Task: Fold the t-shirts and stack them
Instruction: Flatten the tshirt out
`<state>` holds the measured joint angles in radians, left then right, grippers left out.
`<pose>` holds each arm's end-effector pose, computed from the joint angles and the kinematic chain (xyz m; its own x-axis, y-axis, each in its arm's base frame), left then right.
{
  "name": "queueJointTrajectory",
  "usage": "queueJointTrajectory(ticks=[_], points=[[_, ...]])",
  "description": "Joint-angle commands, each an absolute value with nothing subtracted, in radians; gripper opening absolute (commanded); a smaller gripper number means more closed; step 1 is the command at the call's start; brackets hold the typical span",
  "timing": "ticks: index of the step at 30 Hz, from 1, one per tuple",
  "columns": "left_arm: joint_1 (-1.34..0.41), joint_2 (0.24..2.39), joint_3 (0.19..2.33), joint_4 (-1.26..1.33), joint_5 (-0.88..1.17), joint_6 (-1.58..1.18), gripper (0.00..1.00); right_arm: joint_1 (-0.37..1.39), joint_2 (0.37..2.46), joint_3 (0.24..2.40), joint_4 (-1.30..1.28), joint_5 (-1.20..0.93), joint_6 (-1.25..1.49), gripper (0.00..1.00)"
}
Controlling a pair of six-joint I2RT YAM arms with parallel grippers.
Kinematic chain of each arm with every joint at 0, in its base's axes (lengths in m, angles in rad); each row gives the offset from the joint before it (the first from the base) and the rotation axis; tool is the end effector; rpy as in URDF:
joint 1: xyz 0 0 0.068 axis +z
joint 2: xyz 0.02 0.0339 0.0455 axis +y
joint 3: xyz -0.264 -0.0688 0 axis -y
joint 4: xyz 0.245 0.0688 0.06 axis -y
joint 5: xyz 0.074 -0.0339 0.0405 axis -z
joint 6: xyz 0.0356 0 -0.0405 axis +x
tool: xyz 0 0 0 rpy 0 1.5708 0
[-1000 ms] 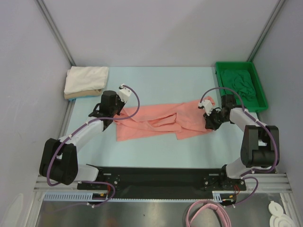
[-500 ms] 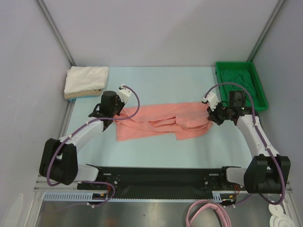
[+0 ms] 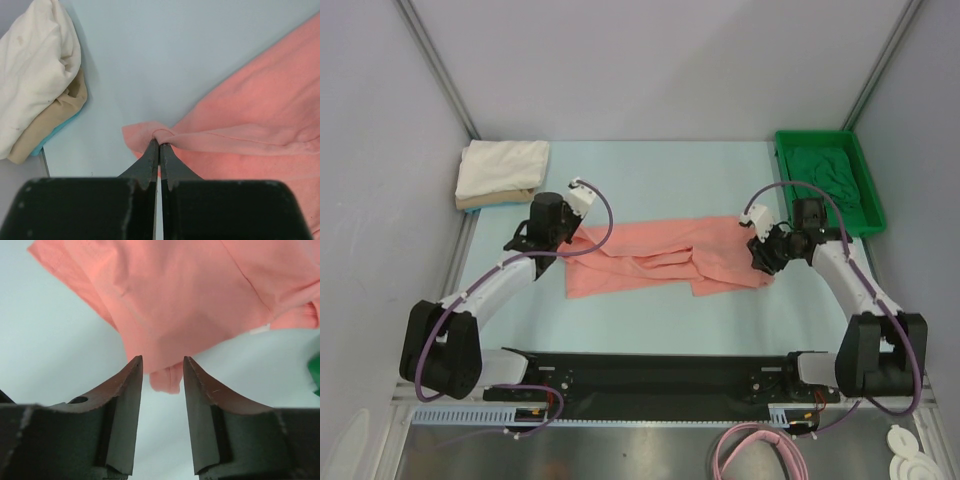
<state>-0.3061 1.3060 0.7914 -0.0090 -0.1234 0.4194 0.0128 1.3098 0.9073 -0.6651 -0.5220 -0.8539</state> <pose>0.2763 -0.0827 0.2453 -0.3551 0.5360 -0.7659 0.3744 0.8322 0.4089 0.2511 0.0210 0.2359 -0.3859 -0.6584 -0.6461 -0.8256 0.5590 -0.0765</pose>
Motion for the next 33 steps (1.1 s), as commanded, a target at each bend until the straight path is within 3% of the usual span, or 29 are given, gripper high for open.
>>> queueJointTrajectory(ticks=[1, 6, 13, 22, 33], points=[[-0.295, 1.264, 0.782, 0.018, -0.106, 0.413, 0.01, 0.028, 1.132, 0.829, -0.588, -0.451, -0.932, 0.44], [-0.293, 1.279, 0.785, 0.020, -0.109, 0.414, 0.00, 0.063, 0.945, 0.723, -0.644, -0.413, -1.051, 0.54], [-0.293, 1.276, 0.787, 0.018, -0.114, 0.414, 0.01, 0.064, 1.111, 0.764, -0.827, -0.439, -1.088, 0.49], [-0.291, 1.282, 0.788, 0.018, -0.117, 0.413, 0.00, 0.115, 1.095, 0.709, -0.684, -0.362, -1.060, 0.53], [-0.285, 1.279, 0.784, 0.020, -0.110, 0.410, 0.01, 0.179, 1.192, 0.681, -0.543, -0.258, -1.005, 0.51]])
